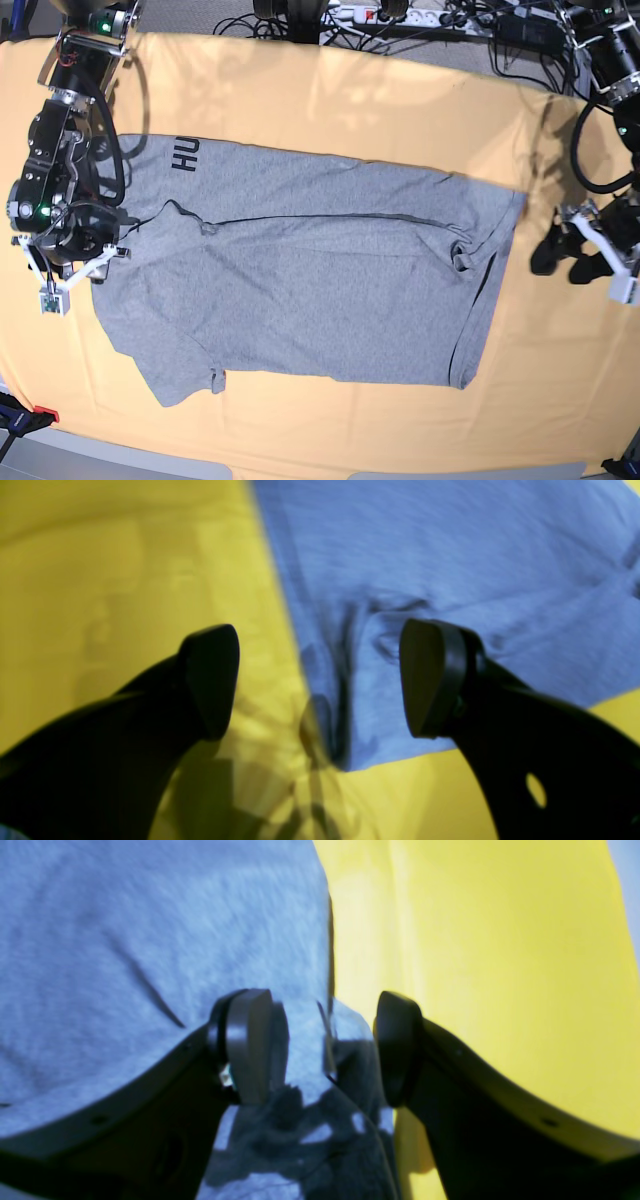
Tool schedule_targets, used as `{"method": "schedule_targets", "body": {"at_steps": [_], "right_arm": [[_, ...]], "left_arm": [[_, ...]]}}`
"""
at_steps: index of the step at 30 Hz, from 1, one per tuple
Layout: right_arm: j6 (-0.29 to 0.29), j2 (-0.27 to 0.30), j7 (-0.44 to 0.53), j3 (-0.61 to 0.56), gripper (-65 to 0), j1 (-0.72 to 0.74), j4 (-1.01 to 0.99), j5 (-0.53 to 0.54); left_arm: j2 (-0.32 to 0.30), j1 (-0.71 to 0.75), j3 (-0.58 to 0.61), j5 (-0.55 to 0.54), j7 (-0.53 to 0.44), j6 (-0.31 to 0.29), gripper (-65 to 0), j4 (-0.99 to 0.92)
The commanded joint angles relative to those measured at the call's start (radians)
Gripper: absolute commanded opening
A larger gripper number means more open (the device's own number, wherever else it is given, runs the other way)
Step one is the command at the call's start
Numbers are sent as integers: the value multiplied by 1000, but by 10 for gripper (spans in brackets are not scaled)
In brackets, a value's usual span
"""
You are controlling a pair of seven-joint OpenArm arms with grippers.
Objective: Layout the t-shirt on the table in an organized manner, then fold the t-shirt properly
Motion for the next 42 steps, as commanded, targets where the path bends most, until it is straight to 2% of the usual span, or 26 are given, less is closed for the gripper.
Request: {"method": "schedule_targets", "body": {"at_steps": [1,6,10,14,18,23,26,32,35,38,42], "right_arm": [[8,14,7,4,-301,29,15,7],[112,20,-50,50,-301,40,40,31],[185,47,-145,144,-301,12,43,169],[266,79,-225,268,-301,-57,43,392],[340,100,-288,362,-301,-147,43,561],[394,100,-297,415,-301,-278,43,613],[398,100,-273,436,-301,-344,43,606],[312,100,-196,454,-301,-402,42,446],[288,96,-185,454,-301,-406,37,413],[294,89,-187,454,-301,-407,37,422],[343,106,-220,455,-301,-406,37,507]], "left_arm": [[-18,-16,-22,-2,-23,1,-156,14],[-19,19,-82,-2,-19,1,-156,14],[-18,63,-89,-18,-19,0,-156,14],[-18,87,-89,-31,-19,0,-156,14],[-18,89,-89,-48,-19,0,-156,14],[-18,89,-89,-50,-19,0,-156,14],[-18,89,-89,-50,-19,0,-156,14],[-18,89,-89,-49,-19,0,-156,14],[-18,89,-89,-48,-19,0,-156,14],[-18,89,-89,-48,-19,1,-156,14],[-21,89,-89,-47,-19,0,-156,14]]}}
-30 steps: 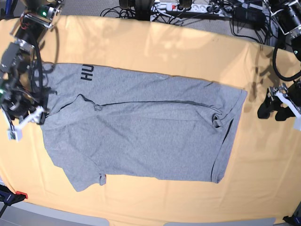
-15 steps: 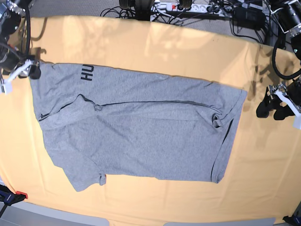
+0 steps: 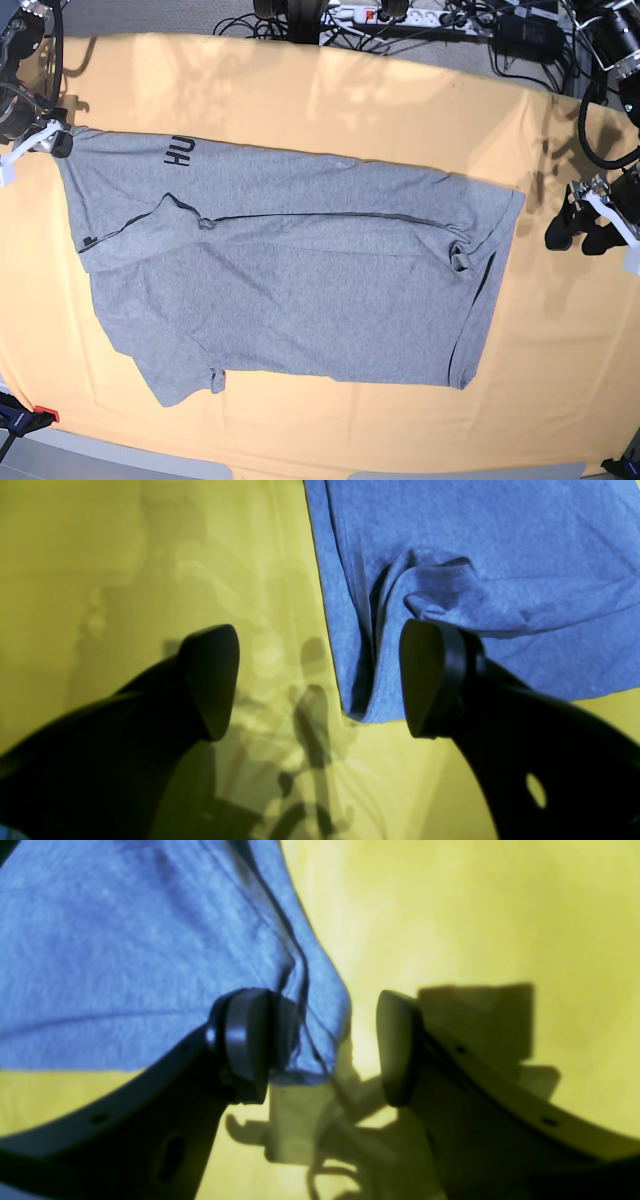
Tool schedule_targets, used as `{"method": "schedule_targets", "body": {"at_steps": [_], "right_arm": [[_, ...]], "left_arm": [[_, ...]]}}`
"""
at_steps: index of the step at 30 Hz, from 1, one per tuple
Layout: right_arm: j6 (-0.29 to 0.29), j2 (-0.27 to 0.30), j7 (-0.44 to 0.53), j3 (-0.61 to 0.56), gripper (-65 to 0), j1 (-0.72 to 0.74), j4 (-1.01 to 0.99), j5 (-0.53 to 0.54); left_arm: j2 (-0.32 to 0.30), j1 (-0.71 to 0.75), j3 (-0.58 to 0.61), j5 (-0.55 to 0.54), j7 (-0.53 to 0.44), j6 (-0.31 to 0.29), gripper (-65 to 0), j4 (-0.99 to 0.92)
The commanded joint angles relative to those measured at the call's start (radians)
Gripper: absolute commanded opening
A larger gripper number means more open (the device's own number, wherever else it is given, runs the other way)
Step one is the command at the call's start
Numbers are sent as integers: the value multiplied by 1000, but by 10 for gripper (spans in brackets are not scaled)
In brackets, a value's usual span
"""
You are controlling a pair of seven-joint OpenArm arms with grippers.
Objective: Layout the t-shirt on the table in an organized manner, then fold the t-shirt properly
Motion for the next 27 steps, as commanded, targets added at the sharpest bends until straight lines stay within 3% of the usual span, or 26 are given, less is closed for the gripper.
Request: {"method": "schedule_targets", "body": {"at_steps": [1,7,15,22,27], "right_arm": [[20,31,2,10,-300,4,14,42],[103,47,-24,92,-230,5,14,216],[66,39,-63,173,-230,-31,13,284],[54,-46,-51,185,-230,-36,-25,280],[65,-57,-44,186,-230,-36,-82,288]], "left_arm": [[-25,-14,-8,-20,-25,-2,-156,14],[-57,-14,-8,-21,-25,-2,-156,14],[-81,-14,-8,-36,-25,-2,-156,14],[-81,-13,-8,-35,-21,-2,-156,14],[-82,-13,-8,-36,-18,-2,-156,14]]}}
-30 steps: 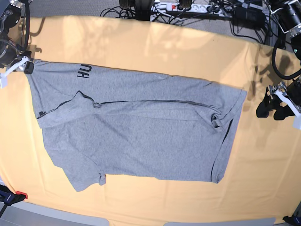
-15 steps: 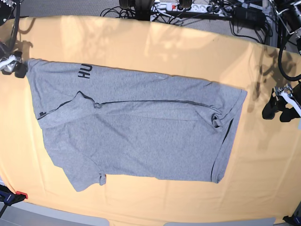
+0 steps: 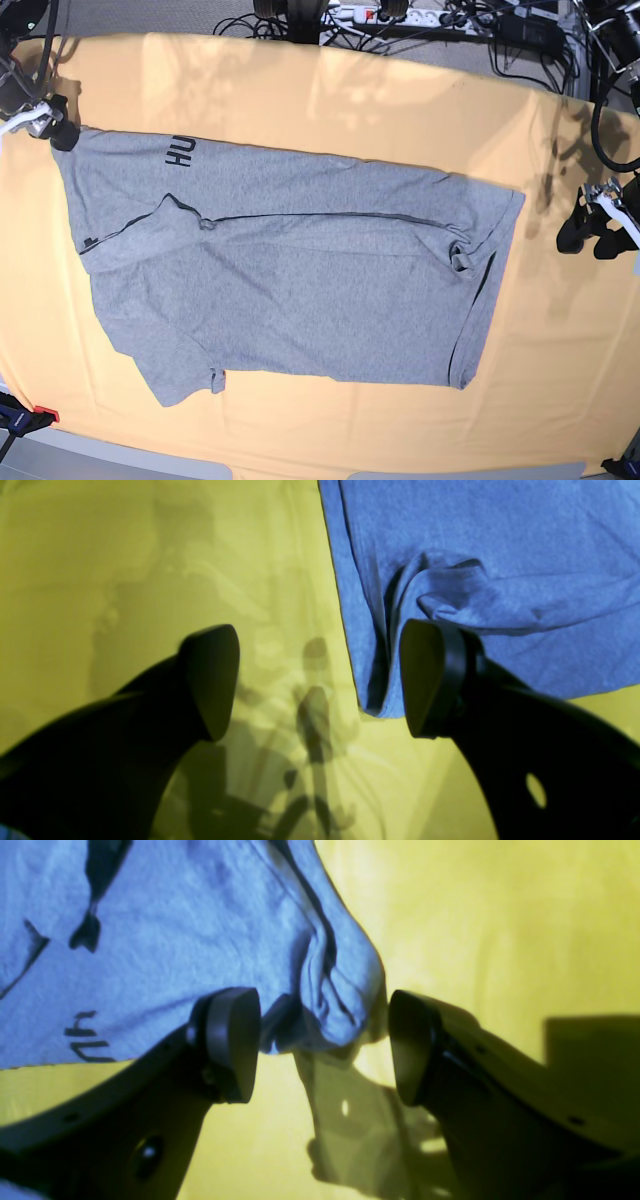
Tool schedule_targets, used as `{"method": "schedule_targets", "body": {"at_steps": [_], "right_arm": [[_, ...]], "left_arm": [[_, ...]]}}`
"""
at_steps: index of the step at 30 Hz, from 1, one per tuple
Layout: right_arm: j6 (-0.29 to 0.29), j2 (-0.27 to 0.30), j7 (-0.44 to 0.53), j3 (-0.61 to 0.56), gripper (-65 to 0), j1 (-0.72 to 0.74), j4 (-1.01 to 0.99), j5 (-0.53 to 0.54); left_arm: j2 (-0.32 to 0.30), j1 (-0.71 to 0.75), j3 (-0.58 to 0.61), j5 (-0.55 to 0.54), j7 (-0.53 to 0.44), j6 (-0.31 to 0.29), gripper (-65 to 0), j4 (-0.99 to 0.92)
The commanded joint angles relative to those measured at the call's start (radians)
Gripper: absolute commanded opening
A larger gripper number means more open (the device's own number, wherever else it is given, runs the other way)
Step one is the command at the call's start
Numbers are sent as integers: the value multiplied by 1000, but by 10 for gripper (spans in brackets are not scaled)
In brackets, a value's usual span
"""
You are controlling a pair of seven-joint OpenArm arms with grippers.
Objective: Layout the t-shirt on the table in an organized manner, then fold the t-shirt properly
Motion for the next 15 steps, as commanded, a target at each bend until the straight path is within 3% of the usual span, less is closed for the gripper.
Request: {"method": "schedule_targets", "body": {"at_steps": [1,3,8,15], "right_arm": [[0,15,-6,5,-230,0,-3,-5],[4,15,8,5,-230,0,-31,-3],[54,13,11,5,-230,0,-134,127],[69,16,-169,5,-235,1,-164,367]], "left_arm": [[-26,-13,-8,-20,-19,-2,-156,14],[-26,-13,-8,-21,-19,-2,-156,14],[-26,-11,-8,-27,-19,-2,-156,14],[-26,-11,-8,-29,-19,-2,-156,14]]}}
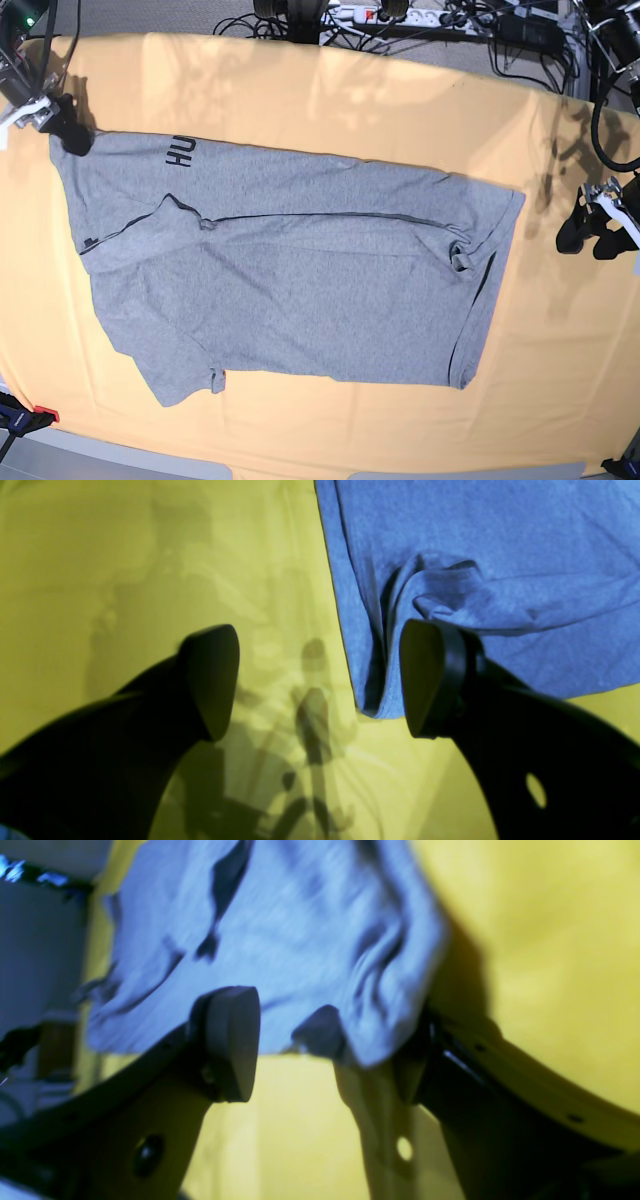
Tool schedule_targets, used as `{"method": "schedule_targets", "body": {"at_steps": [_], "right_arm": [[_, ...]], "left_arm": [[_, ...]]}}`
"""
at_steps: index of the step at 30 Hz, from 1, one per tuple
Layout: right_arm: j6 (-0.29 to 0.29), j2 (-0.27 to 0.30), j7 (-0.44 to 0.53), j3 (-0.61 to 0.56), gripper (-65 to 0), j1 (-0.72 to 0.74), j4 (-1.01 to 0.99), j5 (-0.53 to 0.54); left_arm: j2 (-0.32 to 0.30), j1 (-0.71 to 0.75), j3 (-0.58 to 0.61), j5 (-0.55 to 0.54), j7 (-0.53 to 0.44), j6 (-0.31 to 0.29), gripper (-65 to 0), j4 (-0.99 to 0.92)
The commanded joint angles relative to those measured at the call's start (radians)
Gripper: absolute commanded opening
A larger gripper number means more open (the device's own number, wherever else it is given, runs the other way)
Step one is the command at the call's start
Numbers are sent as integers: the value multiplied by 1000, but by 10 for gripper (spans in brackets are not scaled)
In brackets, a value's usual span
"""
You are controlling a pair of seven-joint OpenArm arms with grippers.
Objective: Layout the t-shirt on the table in an organized manner, then fold the t-shirt properly
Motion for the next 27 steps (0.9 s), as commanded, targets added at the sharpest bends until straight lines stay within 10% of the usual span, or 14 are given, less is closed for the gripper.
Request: {"method": "schedule_targets", "body": {"at_steps": [1,8,16,27], "right_arm": [[-2,15,-20,3,-246,-2,9,8],[-2,25,-19,3,-518,19,9,-2],[-2,52,-18,3,-252,45,9,-3],[-2,55,91,3,-250,45,9,-134]], "left_arm": [[-26,-11,-8,-26,-19,-3,-156,14],[-26,-11,-8,-39,-18,-3,-156,14],[-26,-11,-8,-11,-18,13,-156,14],[-25,-11,-8,-13,-18,13,-156,14]]}}
